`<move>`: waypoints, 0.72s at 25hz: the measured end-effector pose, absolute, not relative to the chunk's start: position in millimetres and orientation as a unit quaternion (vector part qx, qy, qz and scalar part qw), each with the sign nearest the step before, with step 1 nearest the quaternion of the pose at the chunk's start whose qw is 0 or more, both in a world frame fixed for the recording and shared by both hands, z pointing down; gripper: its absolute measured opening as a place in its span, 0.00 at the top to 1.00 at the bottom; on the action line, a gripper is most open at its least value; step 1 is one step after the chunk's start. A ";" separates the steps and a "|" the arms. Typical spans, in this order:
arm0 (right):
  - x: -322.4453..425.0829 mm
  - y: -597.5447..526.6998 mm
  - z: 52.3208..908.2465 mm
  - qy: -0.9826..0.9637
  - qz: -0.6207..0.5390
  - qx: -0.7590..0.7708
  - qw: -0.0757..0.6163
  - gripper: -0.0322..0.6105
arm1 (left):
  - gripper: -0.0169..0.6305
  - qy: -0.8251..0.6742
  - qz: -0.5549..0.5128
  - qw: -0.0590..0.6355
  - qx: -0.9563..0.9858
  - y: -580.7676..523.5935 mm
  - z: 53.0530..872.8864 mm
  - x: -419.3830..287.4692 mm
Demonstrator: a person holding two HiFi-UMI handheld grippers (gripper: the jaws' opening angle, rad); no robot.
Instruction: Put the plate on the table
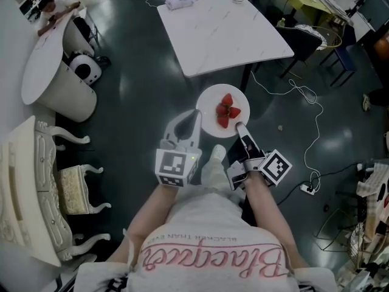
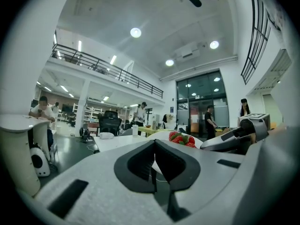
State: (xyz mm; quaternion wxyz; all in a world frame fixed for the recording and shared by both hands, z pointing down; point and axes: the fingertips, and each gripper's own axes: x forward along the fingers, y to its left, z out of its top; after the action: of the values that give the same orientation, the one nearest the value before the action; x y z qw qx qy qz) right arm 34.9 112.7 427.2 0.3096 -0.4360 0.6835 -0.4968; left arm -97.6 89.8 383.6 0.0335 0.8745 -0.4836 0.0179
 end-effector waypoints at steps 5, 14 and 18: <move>47.9 62.7 432.0 0.680 -0.505 -0.425 0.319 0.93 | 0.96 -0.489 0.024 0.032 0.871 49.3 388.9 -85.6; 78.7 -23.9 433.5 0.680 -0.519 -0.415 0.310 0.93 | 0.96 -0.488 0.031 0.033 0.872 -34.6 389.8 -47.2; 96.4 -59.0 435.4 0.682 -0.523 -0.411 0.303 0.93 | 0.96 -0.491 0.030 0.037 0.870 -69.6 391.1 -28.4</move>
State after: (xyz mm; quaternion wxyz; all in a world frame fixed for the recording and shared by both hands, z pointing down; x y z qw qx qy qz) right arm 96.4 -59.0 435.4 0.3025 -0.4110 0.6824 -0.5234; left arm -28.4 -69.6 391.1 0.0371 0.8696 -0.4915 0.0299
